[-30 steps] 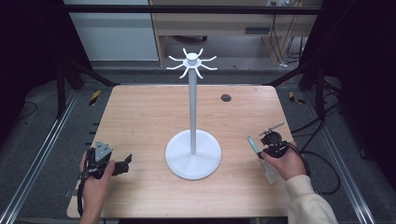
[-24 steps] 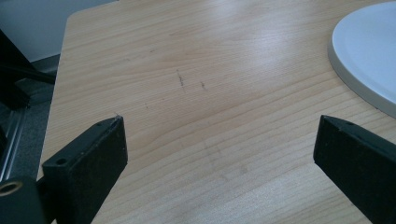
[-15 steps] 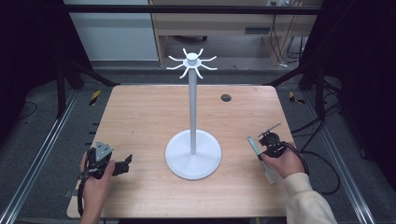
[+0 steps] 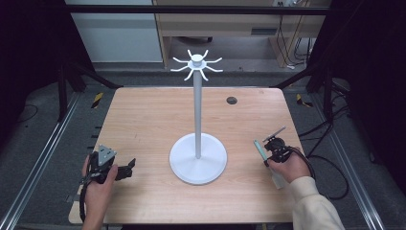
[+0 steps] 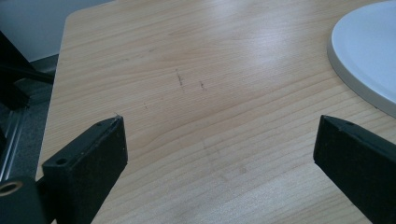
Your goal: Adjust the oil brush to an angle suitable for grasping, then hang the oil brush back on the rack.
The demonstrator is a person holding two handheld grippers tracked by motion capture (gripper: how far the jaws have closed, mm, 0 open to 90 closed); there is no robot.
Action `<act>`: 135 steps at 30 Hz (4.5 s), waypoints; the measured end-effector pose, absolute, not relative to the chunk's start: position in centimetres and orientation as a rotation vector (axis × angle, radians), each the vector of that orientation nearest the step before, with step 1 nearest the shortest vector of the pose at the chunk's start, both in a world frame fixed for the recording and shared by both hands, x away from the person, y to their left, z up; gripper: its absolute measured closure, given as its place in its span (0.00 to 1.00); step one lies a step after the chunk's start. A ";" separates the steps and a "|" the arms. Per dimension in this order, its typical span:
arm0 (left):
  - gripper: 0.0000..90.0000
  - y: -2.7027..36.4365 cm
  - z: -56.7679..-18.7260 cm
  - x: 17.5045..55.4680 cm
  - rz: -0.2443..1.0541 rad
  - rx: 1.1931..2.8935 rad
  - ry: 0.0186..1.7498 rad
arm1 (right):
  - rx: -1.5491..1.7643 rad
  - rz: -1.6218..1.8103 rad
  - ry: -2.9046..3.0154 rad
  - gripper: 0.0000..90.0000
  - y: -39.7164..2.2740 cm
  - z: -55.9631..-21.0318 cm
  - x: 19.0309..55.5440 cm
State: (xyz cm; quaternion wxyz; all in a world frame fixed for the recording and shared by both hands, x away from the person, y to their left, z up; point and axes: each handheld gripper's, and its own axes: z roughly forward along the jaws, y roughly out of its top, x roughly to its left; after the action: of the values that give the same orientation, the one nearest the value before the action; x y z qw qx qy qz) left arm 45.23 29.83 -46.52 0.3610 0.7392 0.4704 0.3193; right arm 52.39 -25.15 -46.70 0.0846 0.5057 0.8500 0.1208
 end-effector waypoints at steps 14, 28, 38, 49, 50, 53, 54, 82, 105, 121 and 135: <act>0.03 29.8 -46.5 45.2 0.825 1.905 1.210 | 1.550 0.341 2.549 0.88 -25.2 -46.7 52.9; 0.03 29.8 -46.5 45.3 0.818 1.910 1.210 | 1.596 0.388 2.544 0.92 -26.1 -46.1 53.0; 0.03 29.8 -46.5 45.3 0.821 1.907 1.212 | 1.520 0.538 2.496 0.92 -26.5 -43.1 52.2; 0.03 30.1 -46.5 45.3 0.824 1.892 1.213 | 1.371 0.909 2.337 0.92 -25.2 -38.4 51.9; 0.03 30.1 -46.5 45.3 0.825 1.890 1.215 | 1.361 0.944 2.318 0.92 -24.9 -38.0 52.0; 0.03 30.2 -46.5 45.4 0.824 1.886 1.214 | 1.326 1.036 2.271 0.92 -24.1 -37.0 52.5; 0.03 30.2 -46.5 45.4 0.824 1.887 1.214 | 1.318 1.067 2.249 0.92 -23.7 -36.8 52.7; 0.03 30.0 -45.6 45.1 0.837 1.836 1.158 | 1.185 1.373 1.953 0.92 -21.9 -34.1 51.6; 0.03 30.2 -45.5 45.1 0.859 1.832 1.167 | 1.045 1.548 1.839 0.92 -21.5 -30.4 47.3; 0.03 30.1 -45.4 45.2 0.864 1.833 1.167 | 0.944 1.603 1.805 0.92 -20.8 -28.4 44.7; 0.03 30.2 -45.4 45.2 0.861 1.831 1.173 | 0.886 1.621 1.796 0.92 -19.6 -27.7 43.4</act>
State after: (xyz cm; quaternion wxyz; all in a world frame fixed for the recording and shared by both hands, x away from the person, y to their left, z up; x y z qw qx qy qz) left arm 45.21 30.21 -45.45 0.3907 0.7207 0.4616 0.3389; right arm 43.40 -19.62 -27.71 0.2788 0.3303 0.6693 0.6043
